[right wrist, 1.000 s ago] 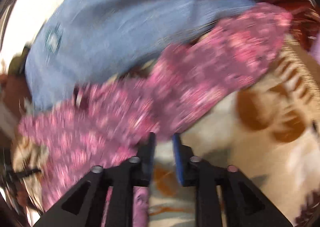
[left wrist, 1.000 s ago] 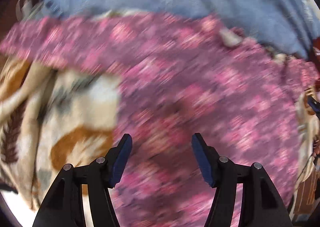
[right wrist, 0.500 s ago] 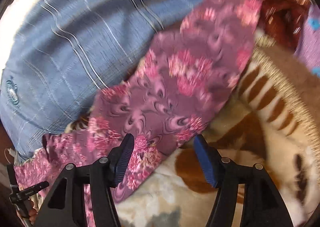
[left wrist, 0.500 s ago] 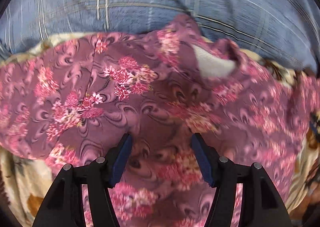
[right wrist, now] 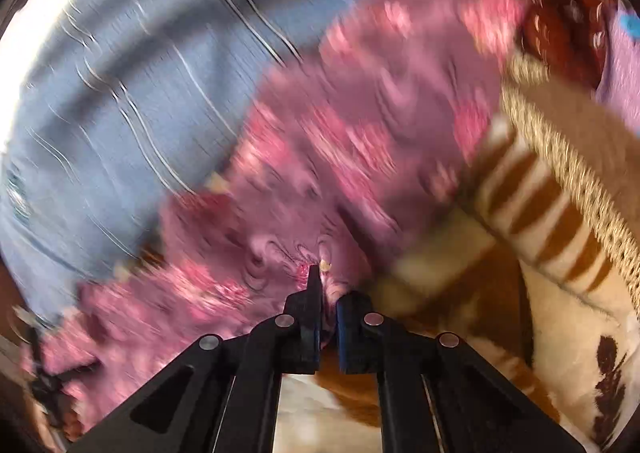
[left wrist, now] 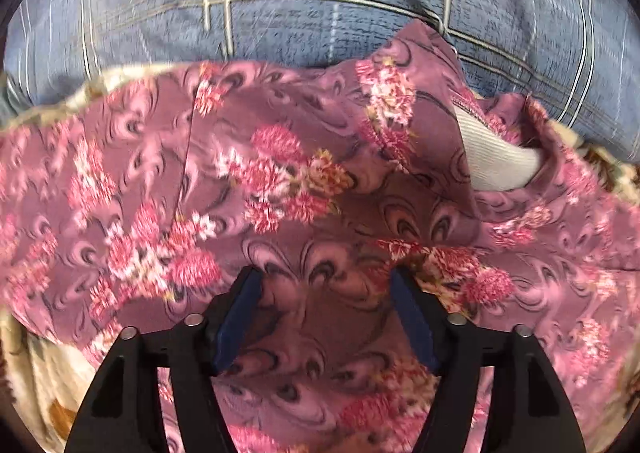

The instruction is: Fold small clothes

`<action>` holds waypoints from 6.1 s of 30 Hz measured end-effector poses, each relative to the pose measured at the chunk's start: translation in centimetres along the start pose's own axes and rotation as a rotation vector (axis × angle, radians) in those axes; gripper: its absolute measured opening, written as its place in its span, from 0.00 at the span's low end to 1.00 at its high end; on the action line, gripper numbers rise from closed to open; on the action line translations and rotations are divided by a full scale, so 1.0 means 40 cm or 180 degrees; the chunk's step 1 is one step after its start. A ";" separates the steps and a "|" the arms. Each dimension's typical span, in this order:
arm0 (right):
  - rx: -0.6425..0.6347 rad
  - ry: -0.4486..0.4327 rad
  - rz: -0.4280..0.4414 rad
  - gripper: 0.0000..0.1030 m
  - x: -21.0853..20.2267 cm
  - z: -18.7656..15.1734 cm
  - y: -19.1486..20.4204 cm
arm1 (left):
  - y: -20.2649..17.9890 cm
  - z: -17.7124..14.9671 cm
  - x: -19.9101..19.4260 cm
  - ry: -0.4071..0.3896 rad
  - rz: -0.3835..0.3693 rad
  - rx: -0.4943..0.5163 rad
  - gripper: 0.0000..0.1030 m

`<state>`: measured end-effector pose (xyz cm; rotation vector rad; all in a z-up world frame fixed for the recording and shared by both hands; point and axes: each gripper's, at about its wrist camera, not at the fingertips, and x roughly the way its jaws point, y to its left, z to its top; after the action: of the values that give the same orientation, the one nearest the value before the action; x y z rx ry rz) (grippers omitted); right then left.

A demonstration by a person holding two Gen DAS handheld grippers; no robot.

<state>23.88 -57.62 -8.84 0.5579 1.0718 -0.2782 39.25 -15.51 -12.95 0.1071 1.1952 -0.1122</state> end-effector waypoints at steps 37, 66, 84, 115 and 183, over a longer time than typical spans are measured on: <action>-0.0297 -0.1036 0.0539 0.05 -0.331 0.068 0.136 | 0.097 -0.097 -0.097 -0.0326 -0.0851 -0.0082 0.70; -0.2884 0.0119 0.0857 0.58 -0.018 -0.588 1.048 | 0.411 -0.053 -0.256 -0.0505 -0.0456 -0.0766 0.70; -0.6011 -0.1851 -0.0739 0.61 -0.096 -0.947 1.051 | 0.499 -0.060 -0.292 -0.0600 -0.0277 -0.0860 0.71; -0.1205 0.0979 0.1414 0.71 -0.050 -0.452 0.789 | 0.358 -0.110 -0.403 -0.0629 -0.0231 0.0016 0.71; 0.0231 -0.0214 0.0800 0.11 -0.045 -0.278 0.294 | 0.247 -0.190 -0.220 -0.0096 0.0527 -0.0134 0.53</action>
<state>20.30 -41.75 -7.79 0.7361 0.9184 -0.1148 30.49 -4.39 -7.28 0.1664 1.1532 0.0564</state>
